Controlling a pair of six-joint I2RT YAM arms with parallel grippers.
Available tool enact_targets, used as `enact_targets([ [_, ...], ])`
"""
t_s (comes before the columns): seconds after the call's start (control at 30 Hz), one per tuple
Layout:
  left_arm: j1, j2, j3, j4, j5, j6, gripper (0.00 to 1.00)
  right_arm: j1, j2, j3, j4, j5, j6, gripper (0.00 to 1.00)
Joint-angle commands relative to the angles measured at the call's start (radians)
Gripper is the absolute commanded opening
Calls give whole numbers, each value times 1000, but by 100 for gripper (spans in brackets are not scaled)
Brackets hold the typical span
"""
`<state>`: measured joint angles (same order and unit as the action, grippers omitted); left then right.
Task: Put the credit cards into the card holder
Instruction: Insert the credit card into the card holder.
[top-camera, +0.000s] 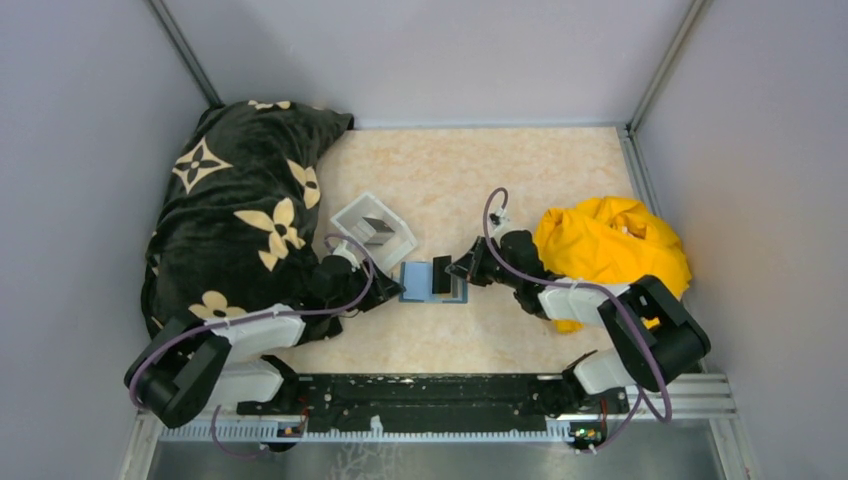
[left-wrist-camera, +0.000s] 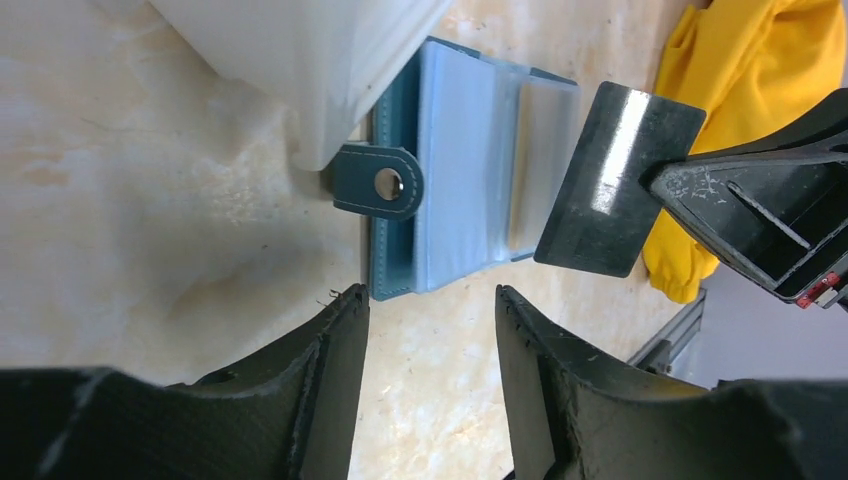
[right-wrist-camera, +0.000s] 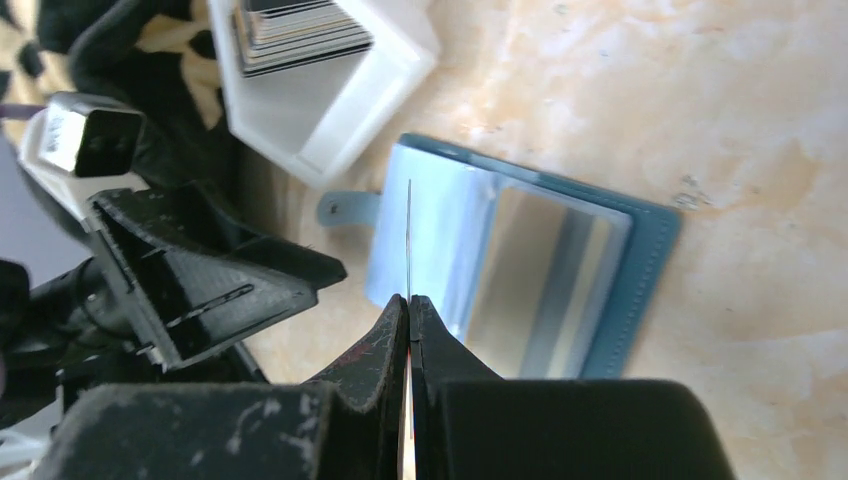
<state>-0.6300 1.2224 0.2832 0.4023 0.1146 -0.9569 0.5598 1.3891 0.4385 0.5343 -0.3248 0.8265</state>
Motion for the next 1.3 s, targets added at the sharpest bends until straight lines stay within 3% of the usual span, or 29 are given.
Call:
enact_targets([
  [0.0, 7, 41, 46, -18, -34, 42, 55, 9, 35, 59, -23, 94, -5, 0],
  [0.27, 7, 105, 89, -27, -51, 49, 41, 9, 105, 94, -37, 121, 20, 0],
  [0.63, 7, 154, 94, -11, -58, 60, 36, 9, 179, 106, 3, 78, 73, 0],
  [1.27, 6, 214, 95, 17, -39, 63, 30, 10, 141, 94, -40, 40, 136, 0],
])
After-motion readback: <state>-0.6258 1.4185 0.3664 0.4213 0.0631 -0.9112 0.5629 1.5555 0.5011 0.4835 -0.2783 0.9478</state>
